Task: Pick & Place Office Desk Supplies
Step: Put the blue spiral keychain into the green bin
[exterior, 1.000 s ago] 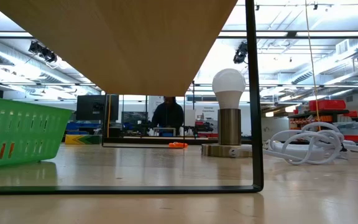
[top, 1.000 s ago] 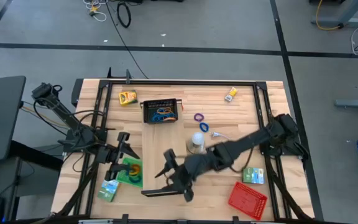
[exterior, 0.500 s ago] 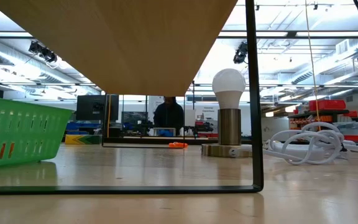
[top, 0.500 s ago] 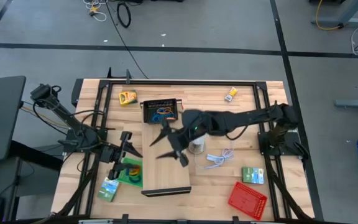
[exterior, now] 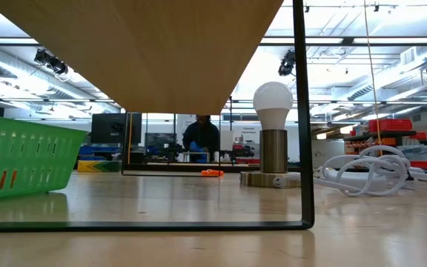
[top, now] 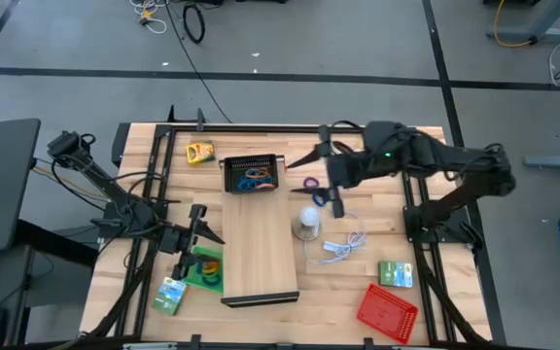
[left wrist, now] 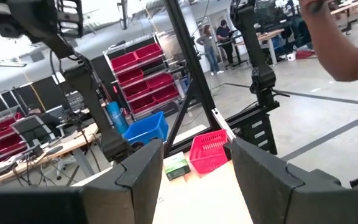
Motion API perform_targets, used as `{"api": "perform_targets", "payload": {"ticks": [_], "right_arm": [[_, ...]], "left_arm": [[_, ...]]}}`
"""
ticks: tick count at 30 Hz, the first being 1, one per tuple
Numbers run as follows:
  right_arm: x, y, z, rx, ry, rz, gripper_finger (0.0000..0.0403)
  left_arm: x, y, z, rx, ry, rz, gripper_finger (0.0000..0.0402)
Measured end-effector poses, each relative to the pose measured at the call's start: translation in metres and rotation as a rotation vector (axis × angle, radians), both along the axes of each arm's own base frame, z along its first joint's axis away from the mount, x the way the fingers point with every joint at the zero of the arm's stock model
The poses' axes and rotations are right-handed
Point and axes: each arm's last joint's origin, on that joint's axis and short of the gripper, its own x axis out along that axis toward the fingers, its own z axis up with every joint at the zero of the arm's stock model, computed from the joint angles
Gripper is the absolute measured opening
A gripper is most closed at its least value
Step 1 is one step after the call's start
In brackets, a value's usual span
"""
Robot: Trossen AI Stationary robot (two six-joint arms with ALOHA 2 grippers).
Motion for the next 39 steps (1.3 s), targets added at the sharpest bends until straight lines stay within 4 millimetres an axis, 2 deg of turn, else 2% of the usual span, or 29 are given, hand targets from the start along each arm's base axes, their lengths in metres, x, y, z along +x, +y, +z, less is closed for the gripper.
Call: {"api": "perform_targets", "payload": {"ticks": [3,6,13,18,23,30,39], "right_arm": [[-0.017,-0.003,-0.018,0.024,0.03,-0.054,0.0231],[-0.038,-0.006,-0.049,0.043,0.032,-0.137,0.0231],[-0.087,-0.025,-0.143,0.128,-0.064,-0.345,0.0231],[-0.111,-0.042,-0.205,0.207,0.018,-0.522,0.0231],[-0.116,-0.054,-0.246,0.28,0.171,-0.595,0.0231],[-0.11,-0.069,-0.271,0.334,0.336,-0.615,0.0231],[-0.091,-0.083,-0.313,0.367,0.527,-0.62,0.0231]], "left_arm": [[0.0,0.0,0.0,-0.001,0.001,0.015,0.0199],[0.0,0.001,0.0,-0.003,0.002,0.019,0.0199],[0.0,0.001,0.0,-0.007,0.004,0.048,0.0199],[0.0,0.002,0.0,-0.006,0.005,0.054,0.0199],[0.001,0.003,-0.001,-0.013,0.015,0.094,0.0199],[0.001,0.004,-0.001,-0.026,0.021,0.14,0.0199],[0.001,0.005,-0.001,-0.046,0.026,0.165,0.0199]]}}
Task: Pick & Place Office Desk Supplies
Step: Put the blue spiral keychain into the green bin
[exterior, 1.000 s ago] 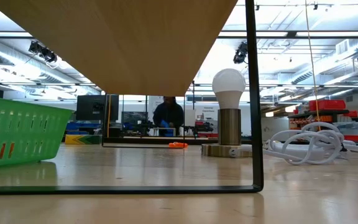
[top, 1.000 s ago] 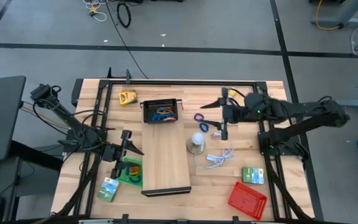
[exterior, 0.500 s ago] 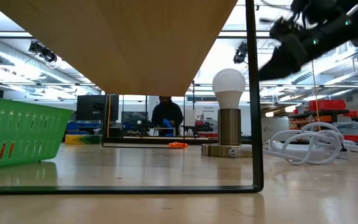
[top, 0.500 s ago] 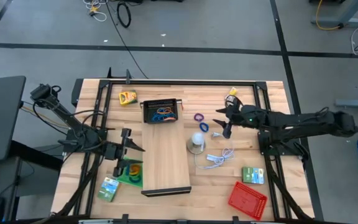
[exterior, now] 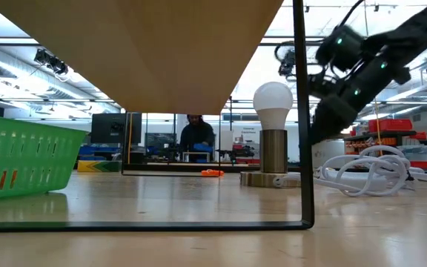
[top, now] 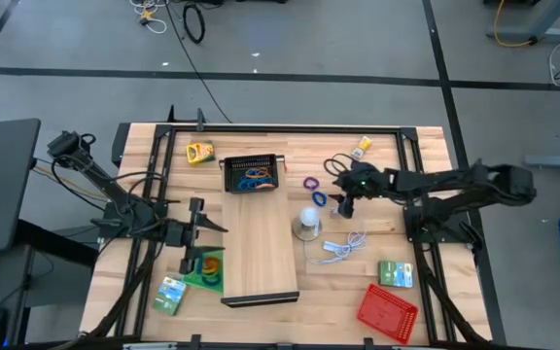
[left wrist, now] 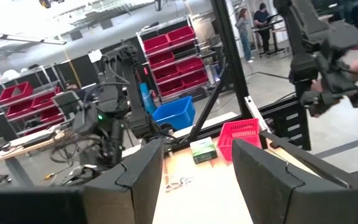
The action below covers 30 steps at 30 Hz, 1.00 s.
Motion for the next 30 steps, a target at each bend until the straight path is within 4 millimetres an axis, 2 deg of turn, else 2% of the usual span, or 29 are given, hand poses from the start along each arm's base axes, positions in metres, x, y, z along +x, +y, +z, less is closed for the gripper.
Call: {"api": "perform_targets", "payload": {"ticks": [5,14,24,27,30], "right_arm": [[0.015,-0.004,-0.014,0.013,0.061,0.006,0.0231],[0.043,-0.017,-0.023,-0.004,0.186,-0.038,0.0231],[0.048,-0.014,-0.033,0.038,0.26,-0.022,0.023],[0.049,-0.011,-0.034,0.019,0.271,-0.027,0.0216],[0.05,-0.008,-0.035,0.003,0.278,-0.03,0.0175]], "left_arm": [[0.0,0.0,0.0,-0.003,0.001,0.013,0.0199],[0.0,0.001,-0.002,-0.016,0.019,0.018,0.0199],[0.0,0.0,-0.004,-0.006,0.041,0.023,0.0199],[0.0,0.0,-0.005,-0.004,0.045,0.024,0.0199],[0.0,0.0,-0.005,-0.005,0.045,0.024,0.0199]]}}
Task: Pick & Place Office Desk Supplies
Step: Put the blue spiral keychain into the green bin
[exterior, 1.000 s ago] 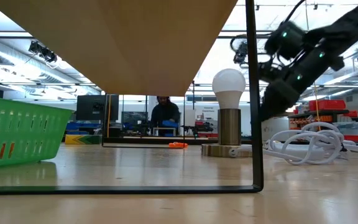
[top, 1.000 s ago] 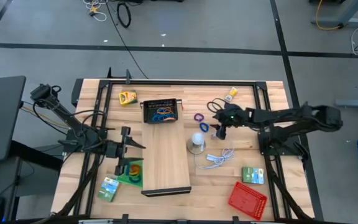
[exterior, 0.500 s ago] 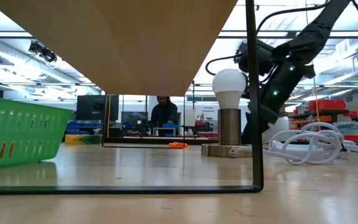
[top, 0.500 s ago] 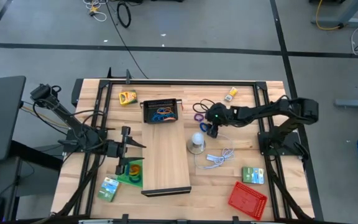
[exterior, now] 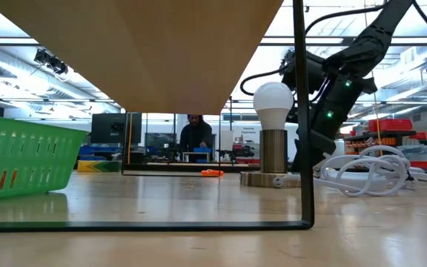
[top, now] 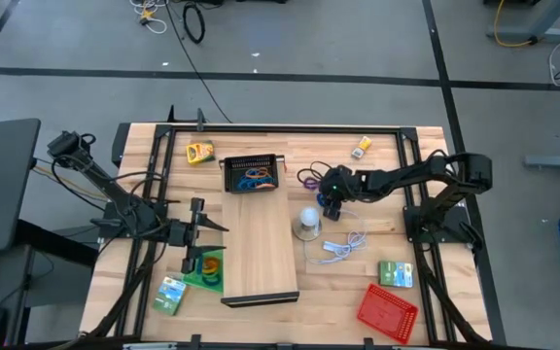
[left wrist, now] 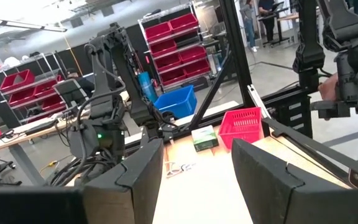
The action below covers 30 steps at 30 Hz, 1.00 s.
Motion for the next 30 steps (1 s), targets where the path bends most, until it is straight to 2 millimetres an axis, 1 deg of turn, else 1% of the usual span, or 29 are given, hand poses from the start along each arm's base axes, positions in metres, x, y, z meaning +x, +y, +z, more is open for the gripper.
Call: {"api": "perform_targets", "payload": {"ticks": [2,5,6,13,16,20,23,30], "right_arm": [[0.0,0.002,0.0,0.001,-0.002,-0.013,0.013],[0.0,0.001,0.0,-0.003,-0.001,-0.043,0.0041],[0.0,0.002,0.0,-0.011,0.0,-0.047,0.0024],[-0.001,0.007,0.0,-0.083,0.02,-0.111,0.0008],[-0.004,0.01,0.006,-0.11,0.015,-0.133,0.0005],[-0.006,0.014,0.019,-0.159,-0.023,-0.156,0.0002],[-0.009,0.018,0.033,-0.187,-0.069,-0.164,0.0001],[-0.022,0.029,0.073,-0.28,-0.212,-0.195,0.0]], "left_arm": [[0.0,0.0,0.0,0.0,0.0,0.0,0.0199],[0.0,0.0,0.0,0.0,0.0,0.0,0.0199],[0.0,0.0,0.0,-0.001,0.0,0.0,0.0199],[0.0,0.0,0.0,-0.005,0.0,0.0,0.0199],[0.0,0.0,0.0,-0.007,0.0,-0.001,0.0199],[0.0,0.0,0.0,-0.007,0.0,-0.001,0.0199],[0.0,0.0,0.0,-0.01,0.0,-0.001,0.0199],[0.0,0.0,0.0,-0.025,0.002,-0.002,0.0199]]}}
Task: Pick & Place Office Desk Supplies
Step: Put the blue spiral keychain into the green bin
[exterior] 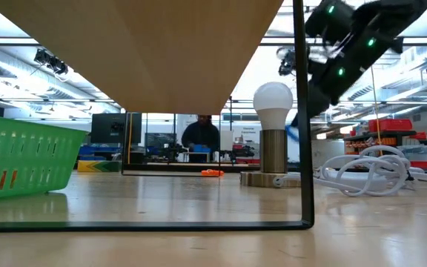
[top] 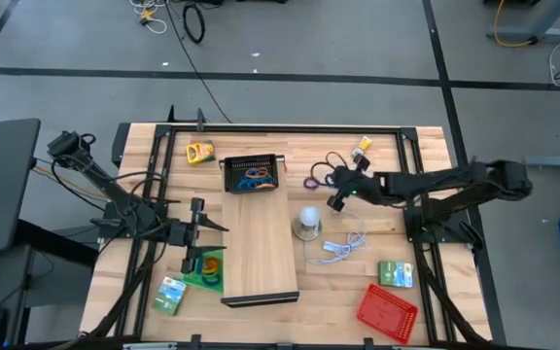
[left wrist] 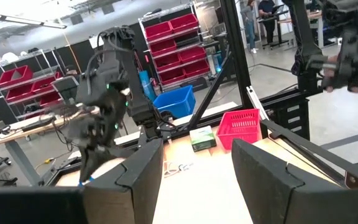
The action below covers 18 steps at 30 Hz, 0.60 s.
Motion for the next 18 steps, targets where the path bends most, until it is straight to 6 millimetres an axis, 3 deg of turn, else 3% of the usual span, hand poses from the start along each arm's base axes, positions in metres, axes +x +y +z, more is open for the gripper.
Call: {"api": "perform_targets", "payload": {"ticks": [5,12,18], "right_arm": [[-0.009,0.013,0.03,-0.046,-0.149,0.043,0.0],[-0.009,0.042,0.069,-0.132,-0.419,0.264,0.0],[-0.004,0.058,0.086,-0.148,-0.587,0.419,0.0]], "left_arm": [[0.0,0.0,0.001,-0.03,-0.008,0.0,0.0199],[0.01,0.014,0.001,-0.124,-0.01,0.066,0.0199],[0.028,0.031,0.0,-0.189,-0.037,0.039,0.0199]]}}
